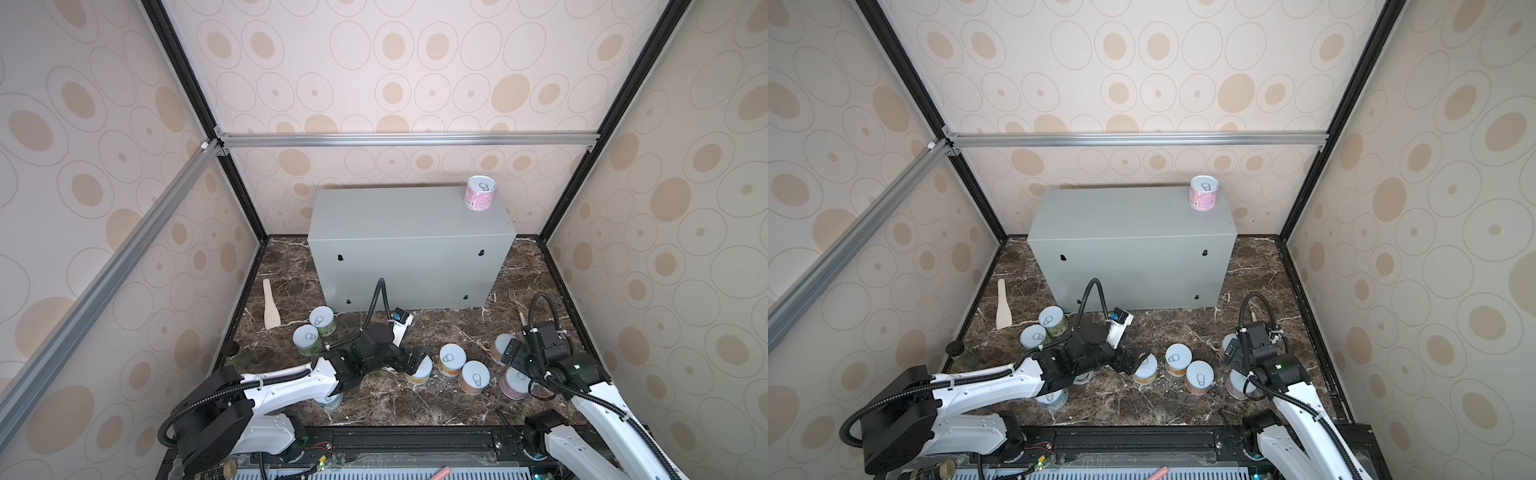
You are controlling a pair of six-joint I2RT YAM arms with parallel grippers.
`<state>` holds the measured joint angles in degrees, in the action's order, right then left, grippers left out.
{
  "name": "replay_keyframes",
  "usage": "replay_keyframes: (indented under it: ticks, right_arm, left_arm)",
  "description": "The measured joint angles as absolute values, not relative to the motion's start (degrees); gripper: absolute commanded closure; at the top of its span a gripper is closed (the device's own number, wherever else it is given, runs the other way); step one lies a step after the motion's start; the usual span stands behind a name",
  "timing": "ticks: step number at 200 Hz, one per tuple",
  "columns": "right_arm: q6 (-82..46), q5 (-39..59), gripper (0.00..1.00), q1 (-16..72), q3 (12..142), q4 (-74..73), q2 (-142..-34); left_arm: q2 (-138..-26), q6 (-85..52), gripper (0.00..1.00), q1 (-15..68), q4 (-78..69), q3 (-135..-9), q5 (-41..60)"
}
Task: Place and organize the canned foods onto the counter
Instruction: 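Lower right gripper to pink-orange can while left gripper hovers over yellow can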
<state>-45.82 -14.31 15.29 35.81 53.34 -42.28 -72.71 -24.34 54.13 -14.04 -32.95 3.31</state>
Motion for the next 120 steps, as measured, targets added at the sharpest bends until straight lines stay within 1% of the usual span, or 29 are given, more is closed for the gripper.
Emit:
replay_keyframes:
  ticks: [41, 76, 120]
  right_arm:
    - [-48.71, -15.70, 0.01, 18.92, 33.87, 53.76, -42.48]
    - [-52.14, -18.68, 0.01, 20.01, 32.69, 54.89, -43.44]
    - [-53.10, -17.61, 0.01, 20.27, 30.33, 53.28, -44.93]
  left_arm:
    - [-71.24, -24.34, 0.01, 54.13, -14.06, -32.64, 3.07]
    - [-71.11, -24.36, 0.01, 54.13, -14.15, -32.14, 3.11]
    - [-71.11, -24.36, 0.01, 54.13, -14.15, -31.81, 3.11]
